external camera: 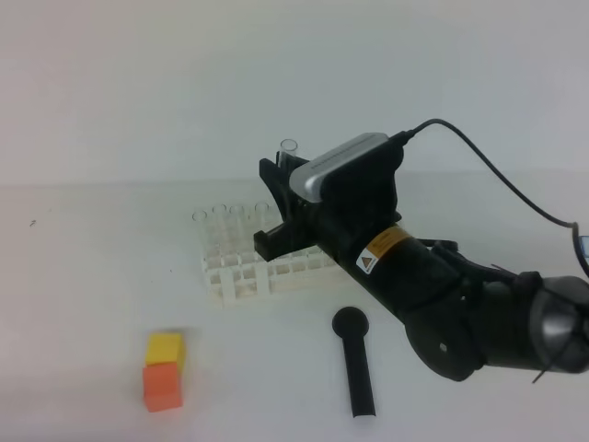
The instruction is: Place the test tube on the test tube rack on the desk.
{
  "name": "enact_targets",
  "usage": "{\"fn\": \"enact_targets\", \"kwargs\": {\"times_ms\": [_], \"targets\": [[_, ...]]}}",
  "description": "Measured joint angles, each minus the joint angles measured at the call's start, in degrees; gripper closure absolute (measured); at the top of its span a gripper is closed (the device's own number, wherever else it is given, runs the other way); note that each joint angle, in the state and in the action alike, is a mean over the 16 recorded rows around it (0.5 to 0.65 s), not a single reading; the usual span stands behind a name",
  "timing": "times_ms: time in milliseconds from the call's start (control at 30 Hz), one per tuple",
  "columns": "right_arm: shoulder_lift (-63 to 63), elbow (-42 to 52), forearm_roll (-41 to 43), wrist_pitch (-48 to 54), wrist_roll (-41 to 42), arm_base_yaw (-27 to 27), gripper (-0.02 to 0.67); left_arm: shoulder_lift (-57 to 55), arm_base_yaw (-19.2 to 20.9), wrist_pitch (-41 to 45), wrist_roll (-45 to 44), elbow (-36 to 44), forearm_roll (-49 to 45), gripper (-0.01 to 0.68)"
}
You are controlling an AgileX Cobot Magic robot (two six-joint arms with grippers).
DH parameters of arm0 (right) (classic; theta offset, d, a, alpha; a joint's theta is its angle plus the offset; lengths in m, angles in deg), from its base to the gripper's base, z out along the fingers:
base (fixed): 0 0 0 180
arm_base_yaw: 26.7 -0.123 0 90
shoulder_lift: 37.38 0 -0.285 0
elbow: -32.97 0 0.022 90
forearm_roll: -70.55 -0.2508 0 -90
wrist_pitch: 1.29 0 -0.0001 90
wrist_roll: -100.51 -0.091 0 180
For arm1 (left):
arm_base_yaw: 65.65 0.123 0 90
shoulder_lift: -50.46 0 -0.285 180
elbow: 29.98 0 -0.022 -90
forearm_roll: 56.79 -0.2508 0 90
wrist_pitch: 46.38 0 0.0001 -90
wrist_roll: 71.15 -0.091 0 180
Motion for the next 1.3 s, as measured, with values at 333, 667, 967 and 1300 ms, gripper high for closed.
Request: {"fn": "enact_targets", "kwargs": {"times_ms": [333, 667, 967, 1300], "targets": [[4.99, -5.19, 1.82, 1.89, 0.21, 0.0, 0.53, -0.07, 0.01, 0.07, 0.0, -0.11, 0.02, 0.674], [7.47, -7.26, -0.64, 4.9, 6.0, 0.01, 0.53, -0.07, 0.01, 0.07, 0.0, -0.11, 0.02, 0.674], [7.85, -7.57, -2.32, 5.55, 8.73, 0.29, 0.53, -0.07, 0.01, 0.07, 0.0, -0.11, 0.02, 0.674], [8.79, -7.65, -3.26, 4.16, 6.99, 0.59, 0.53, -0.07, 0.01, 0.07, 0.0, -0.11, 0.02, 0.674]]}}
